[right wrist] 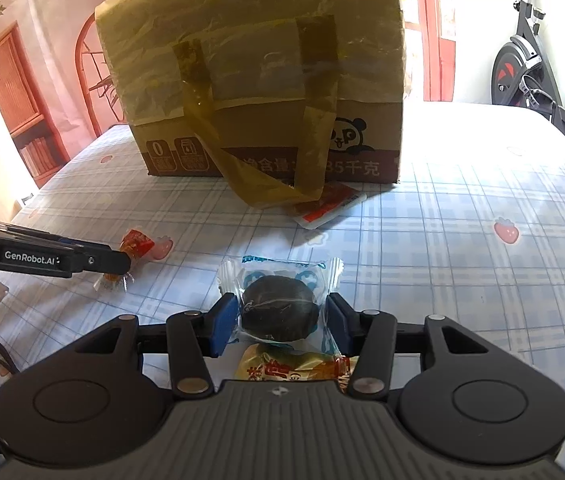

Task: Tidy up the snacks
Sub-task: 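Grasp the orange candy with the left tool while the right tool grasps the dark wrapped candy, then lift the orange candy and dark candy into the box and open both tools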

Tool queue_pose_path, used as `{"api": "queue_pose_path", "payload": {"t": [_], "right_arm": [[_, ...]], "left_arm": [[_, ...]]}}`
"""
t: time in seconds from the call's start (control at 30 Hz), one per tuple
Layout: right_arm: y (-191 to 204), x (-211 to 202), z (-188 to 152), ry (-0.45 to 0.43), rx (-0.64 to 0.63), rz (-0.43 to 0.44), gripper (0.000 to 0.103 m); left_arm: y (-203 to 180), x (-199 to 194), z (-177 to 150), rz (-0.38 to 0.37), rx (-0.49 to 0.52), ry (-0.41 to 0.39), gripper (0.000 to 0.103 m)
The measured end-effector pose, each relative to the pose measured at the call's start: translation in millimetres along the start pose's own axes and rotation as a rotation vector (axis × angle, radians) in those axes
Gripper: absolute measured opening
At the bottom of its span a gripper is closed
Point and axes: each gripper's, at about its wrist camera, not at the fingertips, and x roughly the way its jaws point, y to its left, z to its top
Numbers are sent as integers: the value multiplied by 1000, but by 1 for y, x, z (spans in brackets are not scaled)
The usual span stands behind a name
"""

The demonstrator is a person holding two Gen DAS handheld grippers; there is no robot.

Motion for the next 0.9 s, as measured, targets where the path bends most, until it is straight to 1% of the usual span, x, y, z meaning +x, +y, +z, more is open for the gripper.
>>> {"api": "queue_pose_path", "payload": {"t": [0.03, 0.13, 0.2, 0.23, 0.27, 0.33, 0.4, 0.53, 0.7, 0.8, 0.9], "right_arm": [[0, 0, 0, 0, 0, 0, 51], [1, 0, 0, 3, 1, 1, 51], [1, 1, 0, 5, 3, 2, 51], [1, 1, 0, 5, 5, 3, 51], [0, 1, 0, 5, 6, 3, 51], [-1, 1, 0, 5, 11, 7, 51], [-1, 0, 1, 4, 14, 6, 51], [-2, -6, 4, -22, 22, 10, 51], [1, -22, 21, -93, 11, 19, 51], [5, -36, 41, -162, -7, 33, 51], [11, -51, 66, -235, -53, 38, 51]], "left_arm": [[0, 1, 1, 4, 5, 1, 38], [-1, 5, 2, 14, 21, 2, 41], [-4, 7, 1, 21, 52, -5, 41], [-6, 7, 1, 24, 68, -8, 35], [-6, 7, 0, 13, 73, -11, 35], [-4, 4, -1, -14, 55, -19, 33], [-5, -2, -2, -16, 49, -44, 33], [-1, -18, 5, -32, 4, -86, 33], [-1, -46, 25, -44, -4, -165, 33], [-3, -69, 42, -49, 8, -243, 33], [-4, -93, 63, -66, 13, -322, 33]]}}
